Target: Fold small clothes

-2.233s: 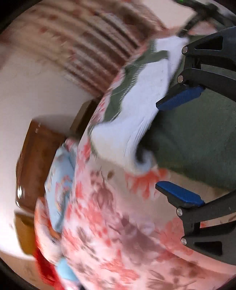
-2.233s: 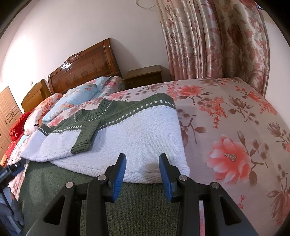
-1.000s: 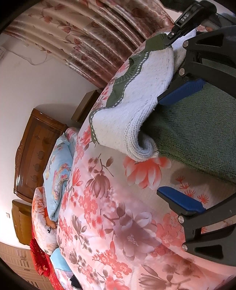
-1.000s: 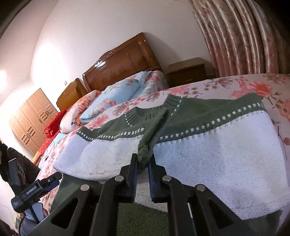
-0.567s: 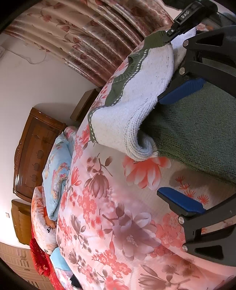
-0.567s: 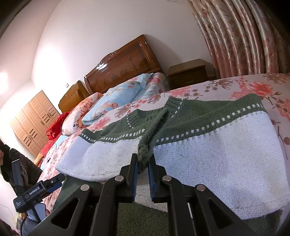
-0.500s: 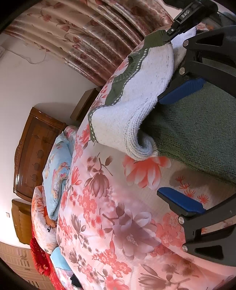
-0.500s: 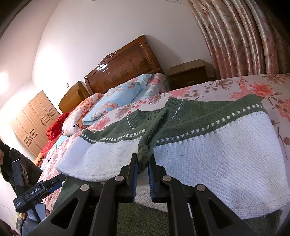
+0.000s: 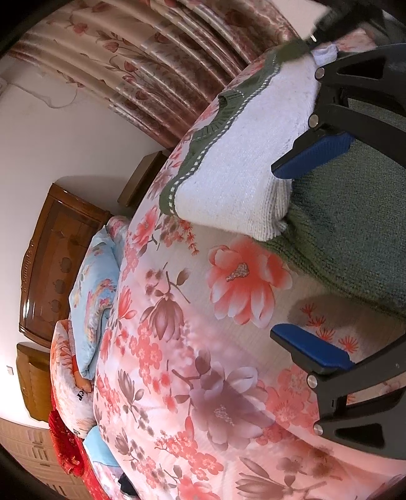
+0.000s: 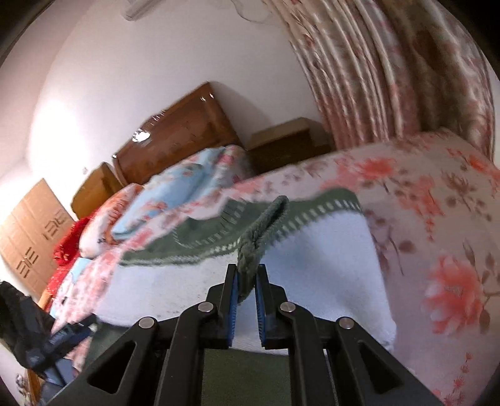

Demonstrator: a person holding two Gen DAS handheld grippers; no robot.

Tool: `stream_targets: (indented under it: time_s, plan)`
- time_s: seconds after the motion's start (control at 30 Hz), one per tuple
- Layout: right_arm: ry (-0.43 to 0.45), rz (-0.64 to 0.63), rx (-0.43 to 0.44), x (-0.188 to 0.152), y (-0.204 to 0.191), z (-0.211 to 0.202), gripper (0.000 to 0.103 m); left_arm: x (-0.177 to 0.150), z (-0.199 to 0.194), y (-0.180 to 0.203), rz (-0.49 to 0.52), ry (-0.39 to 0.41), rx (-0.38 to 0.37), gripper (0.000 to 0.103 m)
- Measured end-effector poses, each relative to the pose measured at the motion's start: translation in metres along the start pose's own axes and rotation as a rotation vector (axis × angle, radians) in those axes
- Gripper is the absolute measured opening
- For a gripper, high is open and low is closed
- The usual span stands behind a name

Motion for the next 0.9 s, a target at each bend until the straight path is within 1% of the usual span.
stream_targets:
  time_s: [0.1, 0.17, 0.27, 0.47, 0.57, 0.63, 0.7, 0.77, 0.8, 0.83, 0.9]
  plan:
    - [-0.063, 0.030, -0.015, -0.014, 0.009, 0.016, 0.011, 0.000, -0.001, 0.000, -0.006, 0.001, -0.004, 0.103]
    - [-0.033, 0.034, 0.000, -0.010, 0.011, 0.013, 0.011, 0.000, 0.000, -0.001, -0.005, -0.002, -0.002, 0.103]
    - [-0.034, 0.055, 0.014, -0.012, 0.017, 0.013, 0.011, 0.000, -0.003, -0.001, -0.011, 0.012, -0.005, 0.103]
    - [0.052, 0.060, -0.015, -0.010, 0.014, -0.002, 0.011, 0.000, -0.003, -0.002, -0.012, 0.010, -0.010, 0.103]
    - [0.045, 0.086, -0.032, -0.010, 0.020, -0.001, 0.011, 0.001, -0.005, -0.003, -0.018, 0.014, -0.013, 0.103]
    - [0.057, 0.094, -0.050, -0.010, 0.022, -0.004, 0.011, 0.000, -0.005, -0.003, -0.020, 0.013, -0.016, 0.103]
    - [0.061, 0.093, -0.038, -0.010, 0.022, -0.005, 0.011, 0.001, -0.005, -0.003, -0.024, 0.008, -0.020, 0.103]
    - [0.045, 0.086, -0.022, -0.010, 0.021, -0.002, 0.017, 0.001, -0.004, -0.003, -0.028, 0.007, -0.023, 0.103]
    - [0.021, 0.087, -0.019, -0.011, 0.021, 0.001, 0.027, 0.001, -0.004, -0.004, -0.030, 0.007, -0.025, 0.103]
    - [-0.005, 0.091, -0.018, -0.012, 0.020, 0.007, 0.031, 0.001, -0.004, -0.004, -0.031, 0.008, -0.028, 0.103]
    - [-0.043, 0.082, -0.017, -0.013, 0.019, 0.014, 0.031, 0.001, -0.004, -0.003, -0.031, 0.007, -0.029, 0.103]
Point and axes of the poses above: each gripper's, at about its wrist camera, not at the fingertips, and z roughly the way its jaws point, y to its right, x to its top, the point moved 4 cm from there along z, roughly the way its jaws point, and after that the axes turned 10 degrees about -z, right-handed, at the moved point
